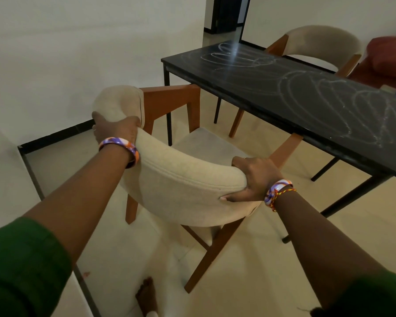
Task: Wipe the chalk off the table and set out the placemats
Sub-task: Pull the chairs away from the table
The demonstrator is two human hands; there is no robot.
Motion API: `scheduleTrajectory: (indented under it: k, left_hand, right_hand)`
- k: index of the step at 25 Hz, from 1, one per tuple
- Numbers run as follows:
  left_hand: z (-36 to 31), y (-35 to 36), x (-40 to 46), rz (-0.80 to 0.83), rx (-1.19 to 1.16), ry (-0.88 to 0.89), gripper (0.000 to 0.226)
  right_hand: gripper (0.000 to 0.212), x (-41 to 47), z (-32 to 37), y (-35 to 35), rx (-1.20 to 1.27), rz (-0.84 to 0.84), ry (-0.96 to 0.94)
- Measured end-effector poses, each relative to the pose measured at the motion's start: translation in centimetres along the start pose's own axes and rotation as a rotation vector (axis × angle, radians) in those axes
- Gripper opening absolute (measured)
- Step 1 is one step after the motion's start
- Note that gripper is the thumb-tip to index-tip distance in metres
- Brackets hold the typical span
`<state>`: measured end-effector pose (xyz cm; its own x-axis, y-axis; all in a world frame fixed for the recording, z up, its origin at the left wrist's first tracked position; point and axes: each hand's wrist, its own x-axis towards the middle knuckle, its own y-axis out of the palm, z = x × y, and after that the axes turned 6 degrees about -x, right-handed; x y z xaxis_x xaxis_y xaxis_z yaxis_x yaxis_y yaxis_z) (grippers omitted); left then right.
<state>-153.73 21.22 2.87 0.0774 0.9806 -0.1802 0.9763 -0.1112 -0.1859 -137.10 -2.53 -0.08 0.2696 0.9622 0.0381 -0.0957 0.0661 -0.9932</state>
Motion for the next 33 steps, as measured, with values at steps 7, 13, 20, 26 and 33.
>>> scheduleTrajectory:
  k: [7,13,20,26,33]
  left_hand:
    - [-0.4,1.1,0.8,-0.026,-0.002,-0.004,0.086]
    - [-0.9,1.1,0.5,-0.032,0.038,0.012,0.076]
    - [-1.1,1.1,0.7,0.063,-0.027,-0.064,0.086]
    - [-0.9,1.3,1.4,0.026,0.014,0.002,0.079]
    - [-1.0,3.1,-0.4,0.043,-0.051,-0.016,0.054]
  right_hand:
    - [0.099,0.5,-0.6,1.1,-0.007,-0.115,0.015]
    - [0.088,0.0,0.2,1.7,0.012,-0.156,0.056]
    - [0.095,-0.9,0.2,1.8,-0.035,-0.210,0.035]
    - [0.093,-0.5,-0.5,2.3,-0.019,-0.234,0.020]
    - [0.104,-0.4,-3.0,2.0,-0.005,-0.248,0.032]
